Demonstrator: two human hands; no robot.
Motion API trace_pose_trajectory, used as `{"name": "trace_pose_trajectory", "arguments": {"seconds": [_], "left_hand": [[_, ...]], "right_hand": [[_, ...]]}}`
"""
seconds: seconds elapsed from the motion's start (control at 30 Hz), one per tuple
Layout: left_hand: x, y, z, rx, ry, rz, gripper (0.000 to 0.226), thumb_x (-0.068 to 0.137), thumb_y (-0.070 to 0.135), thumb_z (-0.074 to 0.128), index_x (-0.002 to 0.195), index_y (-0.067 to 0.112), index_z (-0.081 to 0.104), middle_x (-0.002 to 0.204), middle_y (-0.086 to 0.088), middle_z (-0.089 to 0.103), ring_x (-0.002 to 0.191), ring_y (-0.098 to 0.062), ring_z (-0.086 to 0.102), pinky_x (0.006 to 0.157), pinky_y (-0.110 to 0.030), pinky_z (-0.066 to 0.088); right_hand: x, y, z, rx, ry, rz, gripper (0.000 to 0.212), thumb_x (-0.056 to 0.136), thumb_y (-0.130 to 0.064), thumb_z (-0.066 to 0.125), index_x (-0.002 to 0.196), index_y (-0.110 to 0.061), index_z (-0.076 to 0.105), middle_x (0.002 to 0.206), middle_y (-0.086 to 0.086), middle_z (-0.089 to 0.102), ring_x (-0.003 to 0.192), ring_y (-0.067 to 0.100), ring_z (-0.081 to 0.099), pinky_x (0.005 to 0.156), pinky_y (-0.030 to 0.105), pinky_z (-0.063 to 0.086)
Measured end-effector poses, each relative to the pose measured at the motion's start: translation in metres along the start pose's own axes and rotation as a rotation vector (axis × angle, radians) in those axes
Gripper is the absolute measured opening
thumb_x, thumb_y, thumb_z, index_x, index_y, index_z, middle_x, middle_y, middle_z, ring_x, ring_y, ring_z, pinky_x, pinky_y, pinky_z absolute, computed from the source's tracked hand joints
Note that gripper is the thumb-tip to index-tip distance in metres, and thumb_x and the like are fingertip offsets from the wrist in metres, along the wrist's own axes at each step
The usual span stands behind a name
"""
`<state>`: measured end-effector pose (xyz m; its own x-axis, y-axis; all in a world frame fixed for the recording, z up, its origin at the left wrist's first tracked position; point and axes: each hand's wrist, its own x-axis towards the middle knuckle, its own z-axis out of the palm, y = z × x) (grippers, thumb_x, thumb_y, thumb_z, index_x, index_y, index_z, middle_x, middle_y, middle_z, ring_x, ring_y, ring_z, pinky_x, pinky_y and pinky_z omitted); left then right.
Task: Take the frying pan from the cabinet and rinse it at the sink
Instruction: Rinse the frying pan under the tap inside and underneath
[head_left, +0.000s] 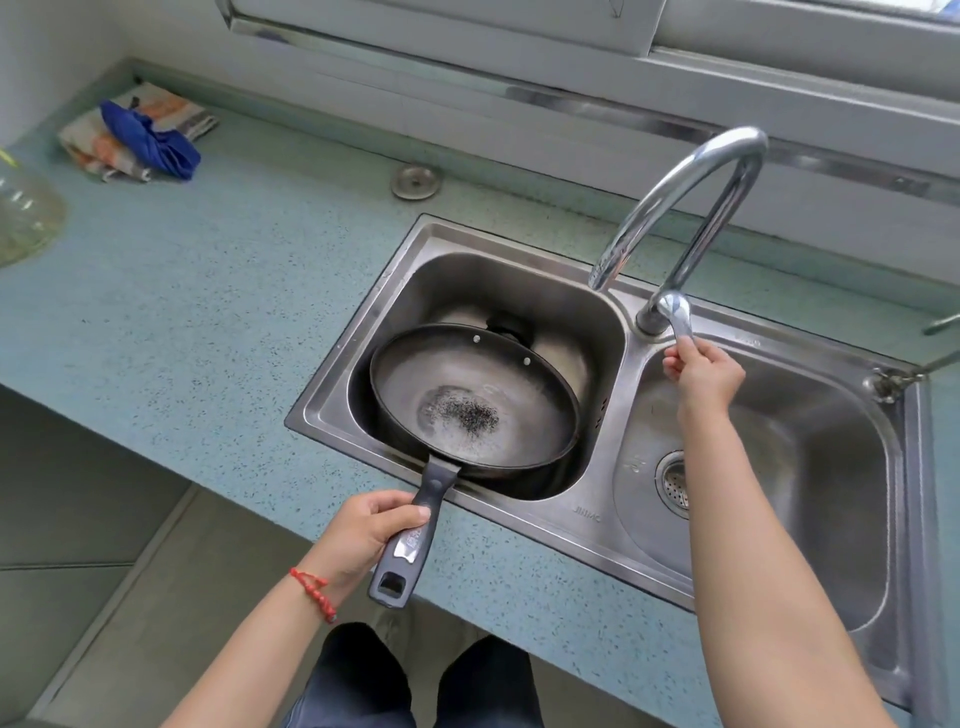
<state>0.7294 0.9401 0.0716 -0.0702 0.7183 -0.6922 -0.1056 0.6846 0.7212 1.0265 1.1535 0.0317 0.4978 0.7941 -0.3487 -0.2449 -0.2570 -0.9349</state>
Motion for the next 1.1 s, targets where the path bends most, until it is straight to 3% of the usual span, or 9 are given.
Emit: {"name": "trace_pose_trajectory", "arguments": {"seconds": [0.17,0.37,0.57,0.67,0.77,0.87,0.97,1.03,1.1], "left_hand": [[0.001,0.000,0.000,-0.006,-0.020,0.002,0.010,0.071,0.006,0.069,0.079,0.001,0.066,0.063,-0.007,0.070,0.049,-0.012,0.062,0.045,-0.019,0.047],[0.002,-0.002,0.000,-0.004,-0.013,0.013,0.003,0.076,0.003,0.065,0.078,0.002,0.066,0.063,-0.006,0.070,0.049,-0.011,0.062,0.045,-0.018,0.047],[0.003,-0.003,0.001,-0.028,-0.029,0.011,0.019,0.063,0.014,0.071,0.078,0.003,0.067,0.063,-0.007,0.071,0.050,-0.012,0.063,0.046,-0.019,0.047],[0.006,-0.004,-0.001,-0.010,-0.039,0.019,0.024,0.059,0.017,0.070,0.079,0.004,0.067,0.065,-0.006,0.071,0.054,-0.013,0.064,0.050,-0.020,0.049],[0.007,-0.004,-0.003,0.021,-0.061,0.029,0.025,0.061,0.018,0.073,0.081,0.005,0.066,0.070,-0.008,0.071,0.060,-0.015,0.065,0.056,-0.023,0.050],[0.009,-0.004,-0.005,0.049,-0.101,0.035,0.041,0.049,0.032,0.076,0.080,0.007,0.067,0.074,-0.009,0.069,0.063,-0.016,0.063,0.062,-0.025,0.050],[0.012,-0.004,-0.008,0.078,-0.145,0.051,0.043,0.048,0.041,0.074,0.076,0.009,0.068,0.078,-0.013,0.065,0.073,-0.024,0.058,0.074,-0.036,0.045],[0.014,-0.004,-0.011,0.099,-0.178,0.058,0.038,0.057,0.040,0.074,0.078,0.009,0.068,0.078,-0.012,0.064,0.077,-0.023,0.057,0.077,-0.036,0.044],[0.019,-0.005,-0.012,0.112,-0.213,0.061,0.023,0.075,0.030,0.068,0.080,0.008,0.065,0.073,-0.005,0.062,0.072,-0.018,0.056,0.071,-0.028,0.046]], "right_hand": [[0.001,-0.003,0.002,-0.024,0.023,-0.007,0.024,0.086,0.001,0.055,0.065,-0.010,0.058,0.031,-0.009,0.054,0.029,0.001,0.045,0.040,0.012,0.042],[0.006,-0.010,0.005,-0.124,0.047,-0.060,0.027,0.084,-0.004,0.058,0.058,-0.015,0.057,0.054,0.004,0.051,0.029,0.000,0.042,0.039,0.013,0.039],[0.005,-0.015,0.006,-0.138,0.042,-0.050,0.026,0.084,-0.004,0.058,0.060,-0.013,0.059,0.055,0.005,0.055,0.030,0.001,0.046,0.041,0.013,0.043],[0.002,-0.017,0.006,-0.116,0.025,-0.038,0.023,0.086,-0.003,0.056,0.064,-0.008,0.060,0.044,-0.001,0.059,0.031,0.002,0.049,0.041,0.013,0.046],[-0.009,-0.019,0.005,-0.132,0.011,-0.010,0.013,0.087,-0.012,0.057,0.081,-0.001,0.061,0.059,0.005,0.060,0.032,0.002,0.053,0.040,0.013,0.047],[-0.042,-0.008,0.002,-0.182,0.009,0.038,0.026,0.086,-0.024,0.059,0.091,0.002,0.062,0.069,0.007,0.063,0.037,0.002,0.057,0.040,0.014,0.047],[-0.103,0.009,0.005,-0.266,-0.088,0.056,0.031,0.086,-0.022,0.058,0.105,0.002,0.060,0.071,0.006,0.064,0.041,0.002,0.057,0.042,0.013,0.047],[-0.152,0.019,0.010,-0.323,-0.163,0.058,0.029,0.087,-0.021,0.058,0.104,0.001,0.062,0.072,0.006,0.065,0.045,0.005,0.056,0.045,0.015,0.047],[-0.201,0.026,0.015,-0.395,-0.233,0.051,0.026,0.087,-0.024,0.058,0.102,-0.004,0.063,0.076,0.005,0.068,0.050,0.007,0.059,0.054,0.021,0.050]]}}
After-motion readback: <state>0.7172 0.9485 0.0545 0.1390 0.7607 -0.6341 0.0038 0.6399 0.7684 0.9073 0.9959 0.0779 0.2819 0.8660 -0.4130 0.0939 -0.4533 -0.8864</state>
